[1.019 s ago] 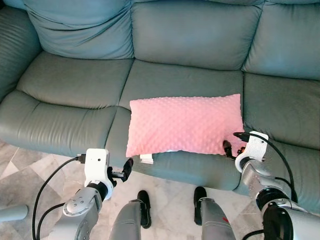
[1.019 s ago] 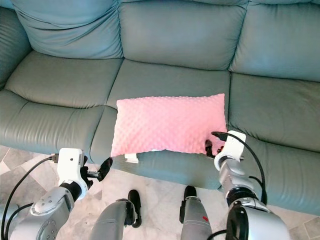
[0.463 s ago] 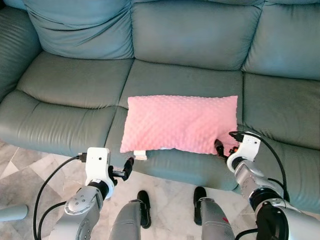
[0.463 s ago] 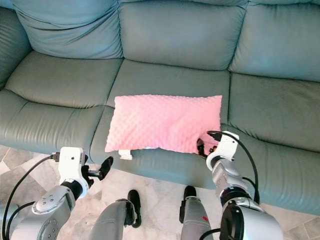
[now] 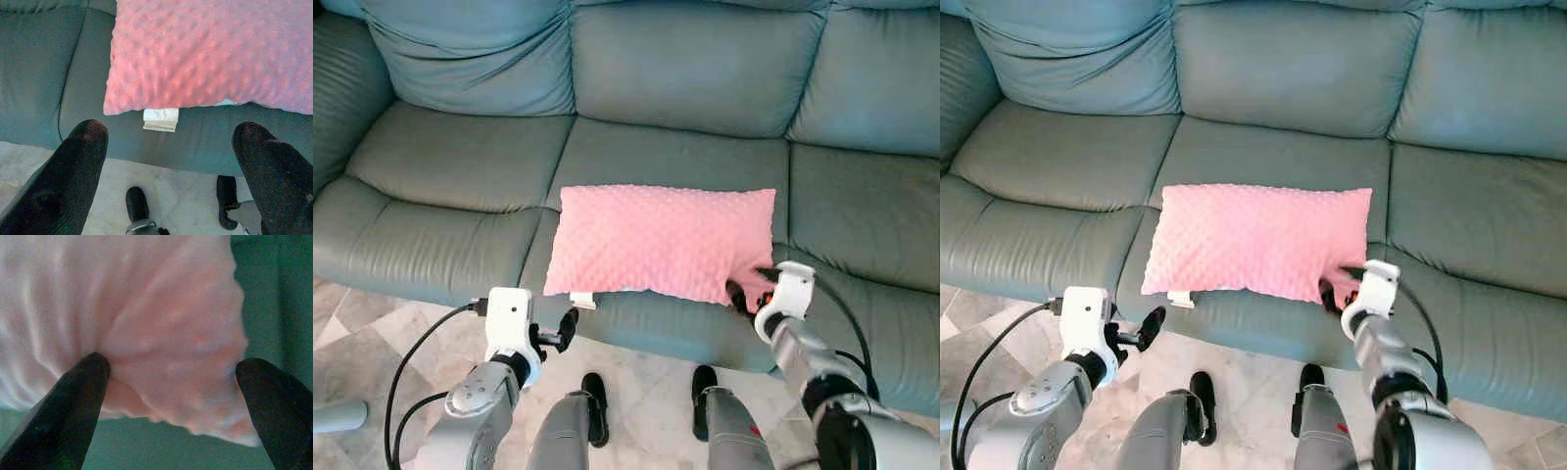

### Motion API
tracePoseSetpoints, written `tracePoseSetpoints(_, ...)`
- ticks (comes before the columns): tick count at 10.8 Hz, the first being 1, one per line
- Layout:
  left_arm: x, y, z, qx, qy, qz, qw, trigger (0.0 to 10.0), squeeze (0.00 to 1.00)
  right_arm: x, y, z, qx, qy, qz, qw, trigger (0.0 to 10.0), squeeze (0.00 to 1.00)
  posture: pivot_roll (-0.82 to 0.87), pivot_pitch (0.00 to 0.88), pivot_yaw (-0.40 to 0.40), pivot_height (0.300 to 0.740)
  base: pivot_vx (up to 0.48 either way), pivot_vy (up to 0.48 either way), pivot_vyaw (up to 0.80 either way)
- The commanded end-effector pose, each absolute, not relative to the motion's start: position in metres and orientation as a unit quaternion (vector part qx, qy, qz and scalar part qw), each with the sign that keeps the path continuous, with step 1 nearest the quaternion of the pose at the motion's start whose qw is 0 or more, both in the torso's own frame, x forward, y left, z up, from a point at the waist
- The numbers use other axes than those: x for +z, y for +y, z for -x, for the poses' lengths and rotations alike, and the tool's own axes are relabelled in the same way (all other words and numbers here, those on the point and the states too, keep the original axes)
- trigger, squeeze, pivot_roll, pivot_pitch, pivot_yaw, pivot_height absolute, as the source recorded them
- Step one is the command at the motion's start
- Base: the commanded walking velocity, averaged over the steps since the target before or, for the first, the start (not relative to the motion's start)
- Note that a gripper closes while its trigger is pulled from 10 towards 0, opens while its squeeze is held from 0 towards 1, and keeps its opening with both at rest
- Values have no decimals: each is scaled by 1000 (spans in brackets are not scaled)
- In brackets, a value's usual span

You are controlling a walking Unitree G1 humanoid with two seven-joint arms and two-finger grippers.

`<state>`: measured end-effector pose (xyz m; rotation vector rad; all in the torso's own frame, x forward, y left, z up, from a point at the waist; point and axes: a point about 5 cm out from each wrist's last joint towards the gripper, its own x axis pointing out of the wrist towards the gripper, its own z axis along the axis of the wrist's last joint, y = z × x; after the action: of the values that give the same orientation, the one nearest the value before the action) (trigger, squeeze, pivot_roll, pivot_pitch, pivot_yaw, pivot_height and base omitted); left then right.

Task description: Move the pillow to the sofa

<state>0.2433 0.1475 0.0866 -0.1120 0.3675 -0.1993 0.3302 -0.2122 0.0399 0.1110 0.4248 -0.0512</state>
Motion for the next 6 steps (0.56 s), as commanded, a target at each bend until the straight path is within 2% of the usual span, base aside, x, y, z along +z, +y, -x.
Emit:
tracePoseSetpoints(1, 74, 156, -238, -80, 206, 50, 974, 10000, 0, 31, -216, -322, -23, 219, -9, 975, 10000, 0, 11, 385, 107, 740, 0, 0, 0)
tracePoseSetpoints(3, 71, 155, -248, -82, 200, 48, 975, 10000, 0, 41, -226, -322, -16, 181, 80, 980, 10000, 0, -30, 341, 91, 740, 0, 0, 0)
tracePoseSetpoints(5, 69, 149, -265, -95, 188, 47, 976, 10000, 0, 50, -223, -321, -10, 130, 86, 988, 10000, 0, -88, 258, 73, 740, 0, 0, 0)
tracePoseSetpoints(6, 69, 147, -273, -95, 178, 46, 978, 10000, 0, 58, -209, -324, 14, 105, 82, 991, 10000, 0, -105, 219, 67, 740, 0, 0, 0)
